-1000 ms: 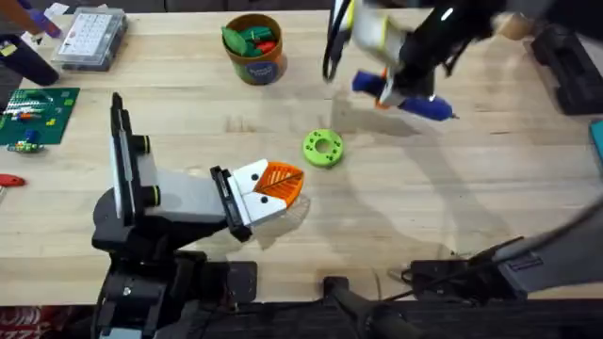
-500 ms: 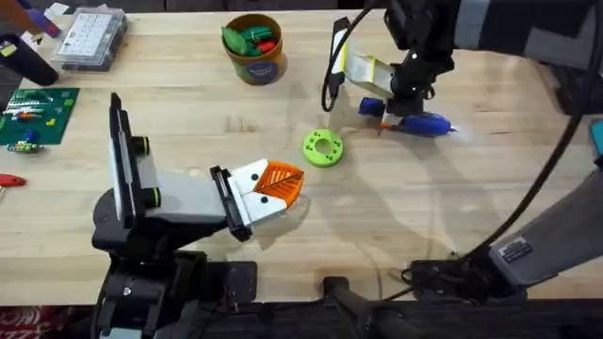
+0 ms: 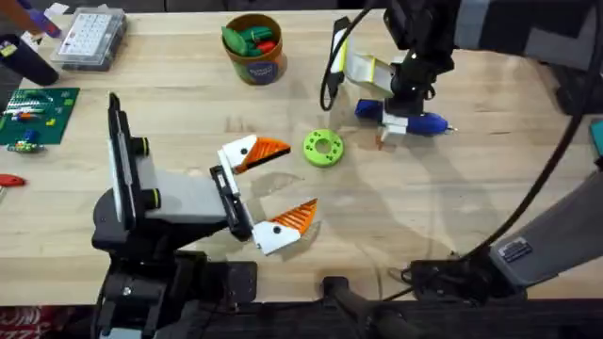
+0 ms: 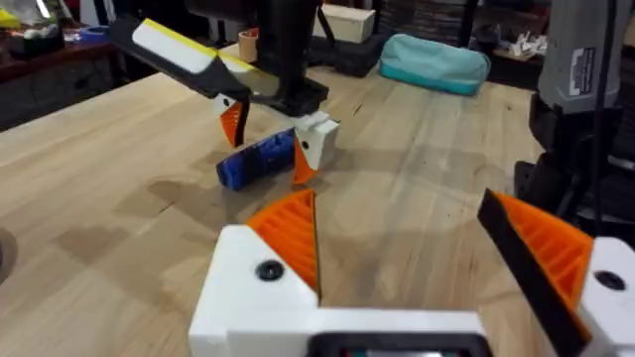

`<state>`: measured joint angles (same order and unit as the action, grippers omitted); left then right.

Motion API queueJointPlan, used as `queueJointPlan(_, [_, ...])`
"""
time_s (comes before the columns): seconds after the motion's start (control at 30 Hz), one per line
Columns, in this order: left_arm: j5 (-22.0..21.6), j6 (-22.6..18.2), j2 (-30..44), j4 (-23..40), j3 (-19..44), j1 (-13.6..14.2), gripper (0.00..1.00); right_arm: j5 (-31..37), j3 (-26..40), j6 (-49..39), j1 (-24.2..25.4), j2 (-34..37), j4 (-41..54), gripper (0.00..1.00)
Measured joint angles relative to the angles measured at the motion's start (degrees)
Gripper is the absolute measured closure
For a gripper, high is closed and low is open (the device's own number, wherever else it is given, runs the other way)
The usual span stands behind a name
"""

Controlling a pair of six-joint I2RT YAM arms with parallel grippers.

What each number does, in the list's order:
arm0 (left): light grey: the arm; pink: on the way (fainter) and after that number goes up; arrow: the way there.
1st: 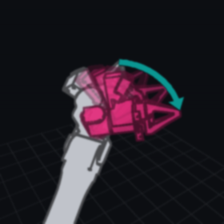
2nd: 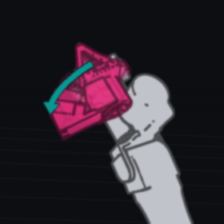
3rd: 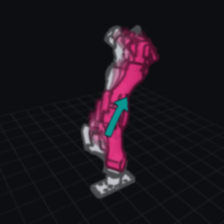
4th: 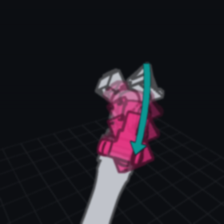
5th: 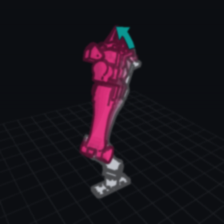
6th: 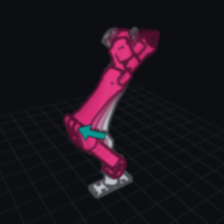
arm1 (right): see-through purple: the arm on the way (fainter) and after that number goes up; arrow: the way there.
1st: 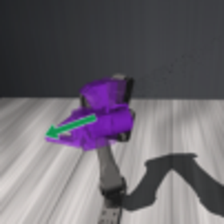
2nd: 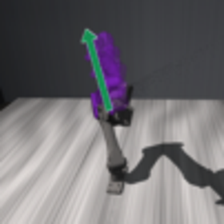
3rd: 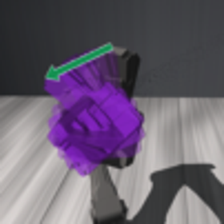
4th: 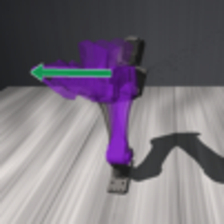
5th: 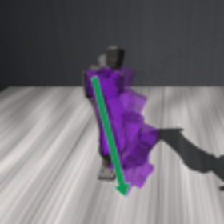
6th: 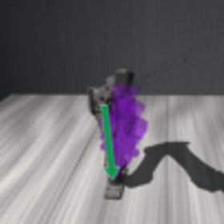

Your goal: Pick up the gripper from the table and insert it into the empty holder that is missing its gripper. Then pick up a screw, insert it into the mounting hole, and use the screwdriver to tighten it. Finally, clean up the table by picking up the vegetable and placing it into the bucket.

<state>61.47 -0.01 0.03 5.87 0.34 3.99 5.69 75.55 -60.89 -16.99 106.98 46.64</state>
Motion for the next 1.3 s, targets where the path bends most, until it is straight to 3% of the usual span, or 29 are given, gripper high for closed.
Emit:
queueJointPlan(0.2, [0.0, 0.0, 0.0, 0.0, 0.0, 0.0, 0.015, 0.1, 0.0, 13.9, -0.1, -3.9, 0.1, 0.005])
queueJointPlan(0.47, [0.0, 0.0, 0.0, 0.0, 0.0, 0.0, 0.013, 0.1, 0.0, 25.7, -0.2, -17.0, 0.0, 0.003])
queueJointPlan(0.63, [0.0, 0.0, 0.0, 0.0, 0.0, 0.0, 0.014, -0.8, 0.2, 27.9, -0.2, -21.8, 1.3, 0.004])
queueJointPlan(1.3, [0.0, 0.0, 0.0, 0.0, 0.0, 0.0, 0.014, -0.8, 0.2, 27.9, -0.2, -21.9, 1.5, 0.004])
